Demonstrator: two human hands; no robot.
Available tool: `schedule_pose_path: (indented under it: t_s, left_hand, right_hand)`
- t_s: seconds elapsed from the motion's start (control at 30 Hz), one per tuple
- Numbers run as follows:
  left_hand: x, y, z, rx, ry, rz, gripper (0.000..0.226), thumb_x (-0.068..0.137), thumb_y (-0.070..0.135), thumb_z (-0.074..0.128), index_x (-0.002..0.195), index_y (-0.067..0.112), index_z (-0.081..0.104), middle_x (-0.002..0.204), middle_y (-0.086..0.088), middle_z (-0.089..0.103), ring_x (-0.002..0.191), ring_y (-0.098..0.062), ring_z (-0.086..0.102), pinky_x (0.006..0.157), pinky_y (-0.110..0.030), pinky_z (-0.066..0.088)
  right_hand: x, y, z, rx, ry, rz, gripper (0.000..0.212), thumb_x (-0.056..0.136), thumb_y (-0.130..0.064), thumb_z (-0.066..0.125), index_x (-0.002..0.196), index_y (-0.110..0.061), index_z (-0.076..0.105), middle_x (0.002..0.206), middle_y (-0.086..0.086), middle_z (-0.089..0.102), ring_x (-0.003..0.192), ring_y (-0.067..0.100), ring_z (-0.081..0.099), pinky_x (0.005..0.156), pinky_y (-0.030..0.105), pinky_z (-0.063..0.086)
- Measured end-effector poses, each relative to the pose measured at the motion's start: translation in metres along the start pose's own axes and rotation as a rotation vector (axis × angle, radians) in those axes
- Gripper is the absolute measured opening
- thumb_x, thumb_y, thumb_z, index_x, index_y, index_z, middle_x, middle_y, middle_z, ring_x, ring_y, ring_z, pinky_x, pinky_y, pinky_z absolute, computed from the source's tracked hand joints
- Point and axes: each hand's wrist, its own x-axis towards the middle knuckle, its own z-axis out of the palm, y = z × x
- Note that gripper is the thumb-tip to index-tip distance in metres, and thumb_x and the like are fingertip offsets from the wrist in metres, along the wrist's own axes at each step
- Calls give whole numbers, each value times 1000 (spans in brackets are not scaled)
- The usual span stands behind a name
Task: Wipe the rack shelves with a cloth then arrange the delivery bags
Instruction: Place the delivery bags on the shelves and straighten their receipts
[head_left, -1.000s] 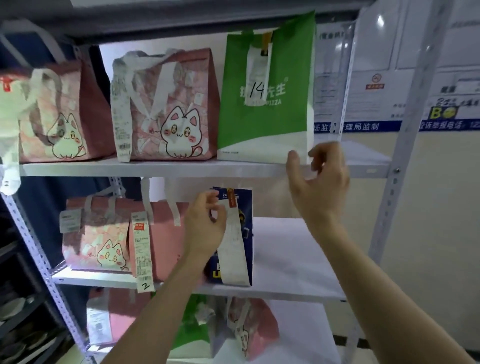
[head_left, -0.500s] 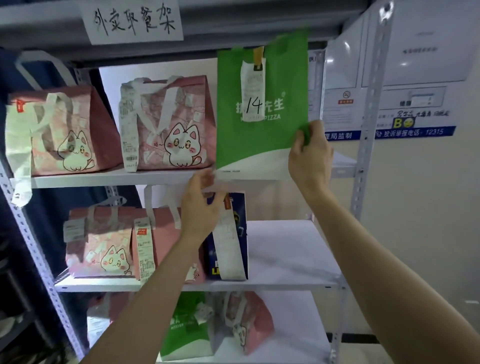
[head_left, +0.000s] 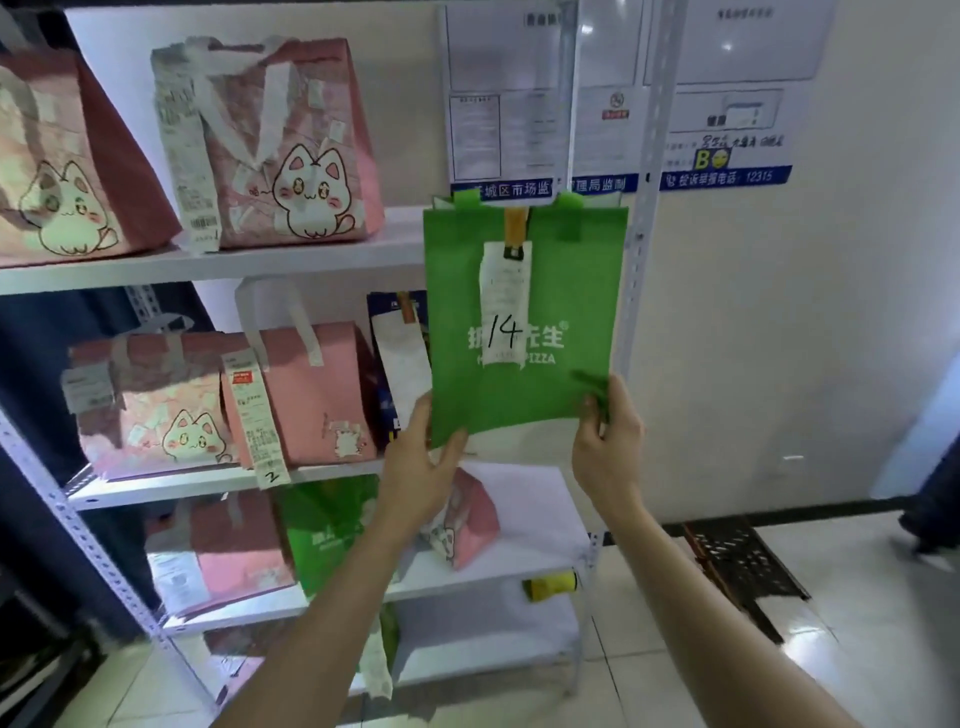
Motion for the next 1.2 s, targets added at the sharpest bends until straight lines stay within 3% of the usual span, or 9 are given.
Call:
schedule_pose_path:
  t_s: [0.17, 0.27, 0.4, 0.47, 0.63, 0.8, 0.93, 1.1, 1.2]
  left_hand:
    - [-13, -35, 53, 61, -113, -223, 67, 107, 32, 63, 162, 40, 26, 147, 11, 57, 131, -22, 61, 113, -47, 51]
    - [-2, -44, 78, 58, -142, -256, 64, 105, 20, 66, 156, 39, 33, 134, 20, 54, 131, -13, 59, 110, -34, 46]
    - [30, -47, 101, 23, -137, -319, 61, 102, 14, 70, 144, 38, 33, 123, 24, 56, 115, -13, 68, 106, -44, 57]
    - [52, -48, 111, 4, -106, -337, 60, 101, 13, 71, 140, 40, 35, 130, 19, 58, 118, -15, 65, 106, -46, 56]
    - [103, -63, 133, 39, -77, -340, 66, 95, 12, 76, 146, 27, 37, 143, 1, 55, 128, -20, 57, 103, -35, 47]
    - [136, -87, 142, 15, -75, -373, 75, 90, 11, 82, 147, 29, 37, 136, 7, 59, 124, -18, 59, 101, -33, 47]
    - [142, -100, 144, 41, -131, -400, 86, 88, 15, 86, 155, 26, 35, 134, 14, 54, 123, -11, 52, 103, -30, 42]
    - [127, -101, 127, 44, -124, -394, 83, 88, 20, 88, 156, 22, 39, 147, 5, 59, 131, -17, 58, 110, -34, 47]
    - [114, -96, 99, 38, -98, -363, 79, 89, 26, 88, 154, 22, 43, 146, 5, 58, 131, -17, 58, 109, -37, 51]
  right_hand:
    - [-28, 68, -13, -111, -88, 275, 45, 100, 4, 45, 118, -34, 61, 97, -11, 67, 70, 19, 58, 63, 42, 51]
    - [-19, 96, -13, -139, -141, 354, 51, 98, 4, 45, 118, -40, 61, 99, -14, 68, 74, 17, 64, 68, 44, 58]
    - [19, 130, -1, -137, -189, 363, 45, 98, -1, 47, 124, -35, 59, 104, -11, 70, 77, 8, 65, 66, 33, 57]
    - [43, 144, 10, -112, -230, 362, 45, 98, -4, 52, 129, -36, 56, 112, -18, 69, 92, -1, 66, 79, 24, 56]
    - [90, 180, 41, -143, -346, 383, 55, 94, -1, 56, 143, -26, 49, 124, -9, 66, 111, 13, 61, 97, 32, 52]
    - [108, 208, 57, -178, -373, 395, 54, 96, -7, 59, 143, -30, 45, 120, -17, 61, 107, 10, 57, 76, 1, 39]
    - [103, 220, 53, -243, -488, 452, 65, 96, -12, 64, 152, -26, 34, 127, -10, 57, 114, 22, 59, 86, 30, 48]
    - [95, 190, 34, -285, -348, 461, 78, 96, -17, 69, 162, -17, 26, 159, 2, 45, 145, 22, 45, 117, 41, 42]
    - [92, 153, 23, -320, -157, 273, 66, 95, -19, 66, 154, -19, 37, 146, -2, 51, 132, 17, 52, 112, 35, 46]
